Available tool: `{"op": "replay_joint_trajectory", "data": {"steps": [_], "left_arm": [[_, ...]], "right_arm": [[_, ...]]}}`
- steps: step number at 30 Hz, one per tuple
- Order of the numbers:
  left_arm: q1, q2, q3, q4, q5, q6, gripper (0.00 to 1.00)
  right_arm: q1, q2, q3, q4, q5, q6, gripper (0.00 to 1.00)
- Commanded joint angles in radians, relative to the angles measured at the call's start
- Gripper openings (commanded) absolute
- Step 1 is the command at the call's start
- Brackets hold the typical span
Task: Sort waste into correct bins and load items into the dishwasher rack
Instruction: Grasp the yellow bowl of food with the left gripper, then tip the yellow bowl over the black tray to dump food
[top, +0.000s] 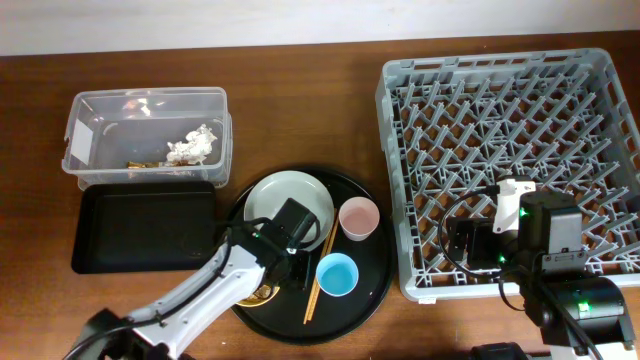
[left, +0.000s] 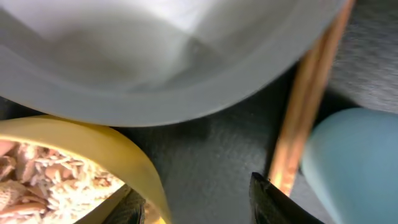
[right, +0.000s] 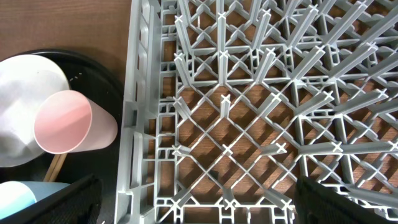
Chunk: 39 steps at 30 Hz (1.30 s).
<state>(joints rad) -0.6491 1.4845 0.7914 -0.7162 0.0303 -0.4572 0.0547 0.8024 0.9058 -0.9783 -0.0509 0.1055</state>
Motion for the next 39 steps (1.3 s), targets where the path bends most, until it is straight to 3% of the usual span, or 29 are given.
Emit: {"op": "replay_joint_trajectory", "data": {"steps": [1,3,6,10,15,17,19,28,30,34,39], "left_arm": [[-0.005,0.039,-0.008,-0.001,-0.038,-0.003,0.44],[-0.005,0.040,-0.007,-0.001,-0.039,-0.003,0.31],[-0.005,0.039,-0.007,-0.002,-0.039,-0.003,0.00],[-0.004,0.033,0.024,-0.043,-0.039,-0.002,0.00],[0.011,-0.053,0.187,-0.170,-0.062,0.002,0.00],[0.057,-0.092,0.220,-0.193,-0.064,0.003,0.00],[0.181,-0.148,0.228,-0.198,-0.018,0.078,0.00],[0.853,-0.156,0.227,-0.197,0.464,0.502,0.00],[0.995,-0.085,0.226,-0.198,0.679,0.624,0.00],[1.155,0.132,0.226,-0.194,0.963,0.733,0.00],[1.257,0.316,0.226,-0.183,1.230,0.747,0.00]], "right_arm": [[-0.003,-0.002,0.016,-0.002,-0.010,0.007,0.99],[-0.003,-0.002,0.016,-0.002,-0.010,0.007,0.99],[-0.003,-0.002,0.016,-0.002,-0.009,0.007,0.99],[-0.003,-0.002,0.016,-0.003,-0.009,0.007,0.99],[-0.003,-0.002,0.016,-0.002,-0.009,0.007,0.99],[-0.003,-0.002,0.016,-0.002,-0.009,0.007,0.99],[-0.003,-0.002,0.016,-0.002,-0.009,0.007,0.99],[-0.003,-0.002,0.016,-0.002,-0.009,0.007,0.99],[-0.003,-0.002,0.016,-0.002,-0.009,0.007,0.99],[-0.003,-0.002,0.016,-0.002,-0.009,0.007,0.99],[-0.003,-0.002,0.016,-0.002,-0.009,0.007,0.99]]}}
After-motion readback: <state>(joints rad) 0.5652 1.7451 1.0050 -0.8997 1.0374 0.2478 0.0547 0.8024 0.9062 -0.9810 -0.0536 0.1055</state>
